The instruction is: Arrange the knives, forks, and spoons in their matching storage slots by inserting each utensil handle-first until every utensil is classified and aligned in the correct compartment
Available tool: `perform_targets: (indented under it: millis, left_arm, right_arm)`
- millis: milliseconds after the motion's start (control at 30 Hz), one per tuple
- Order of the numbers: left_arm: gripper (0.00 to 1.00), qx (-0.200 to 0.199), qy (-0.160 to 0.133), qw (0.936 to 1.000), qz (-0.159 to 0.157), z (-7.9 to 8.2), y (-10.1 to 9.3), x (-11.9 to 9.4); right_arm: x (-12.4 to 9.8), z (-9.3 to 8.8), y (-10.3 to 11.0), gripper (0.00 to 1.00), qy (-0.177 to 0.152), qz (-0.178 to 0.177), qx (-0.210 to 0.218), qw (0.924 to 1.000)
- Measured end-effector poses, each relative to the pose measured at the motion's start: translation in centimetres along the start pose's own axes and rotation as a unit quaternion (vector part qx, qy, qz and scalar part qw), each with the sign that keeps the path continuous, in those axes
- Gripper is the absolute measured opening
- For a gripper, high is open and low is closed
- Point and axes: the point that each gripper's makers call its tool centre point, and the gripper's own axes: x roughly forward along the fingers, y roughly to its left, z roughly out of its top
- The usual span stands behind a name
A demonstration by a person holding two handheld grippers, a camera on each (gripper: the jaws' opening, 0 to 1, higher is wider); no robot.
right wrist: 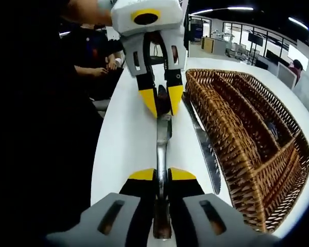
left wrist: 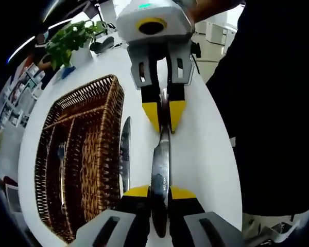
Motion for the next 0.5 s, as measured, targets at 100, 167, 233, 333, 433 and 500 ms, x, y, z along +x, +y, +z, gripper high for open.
perform_targets:
  millis: [100, 167, 233, 333, 433, 500]
  left_arm:
    - [0.10, -0.001, 0.005, 1.0000, -0.005, -0.1, -0.1, -0.2]
    - [0.10, -0.002, 0.005, 1.0000, -0.007, -0.1, -0.2, -0.4]
    - [0.10, -0.004, 0.010, 0.9999, -0.009, -0.2, -0.3, -0.4]
    - [0.10, -0.005, 0.012, 0.9999, -0.007, -0.4, -0.3, -0.4]
    - [0.10, -0.005, 0.014, 0.9999, -0.004, -0.6, -0.2, -0.2]
    - [0.11, -0.004, 0.009, 0.9999, -0.003, -0.4, -0.2, -0.3]
  right_arm:
    - [0.5, -0.1, 0.1, 0.06, 0.002, 0.000, 0.000, 1.0000]
    - [0.7, -0.1, 0.3, 0.06, 0.003, 0.001, -0.005, 1.0000]
    - [0.6, 0.1, 0.2, 0.06, 0.000, -0.001, -0.008, 1.0000]
    - [0.6, 0.2, 0.1, 0.07, -0.005, -0.007, -0.018, 0.9998]
    - [0.8, 0.3, -0.1, 0.07, -0.007, -0.014, -0.018, 0.9997]
    - [1.2, 0.8, -0.3, 0.13, -0.012, -0.026, -0.041, 0.9988]
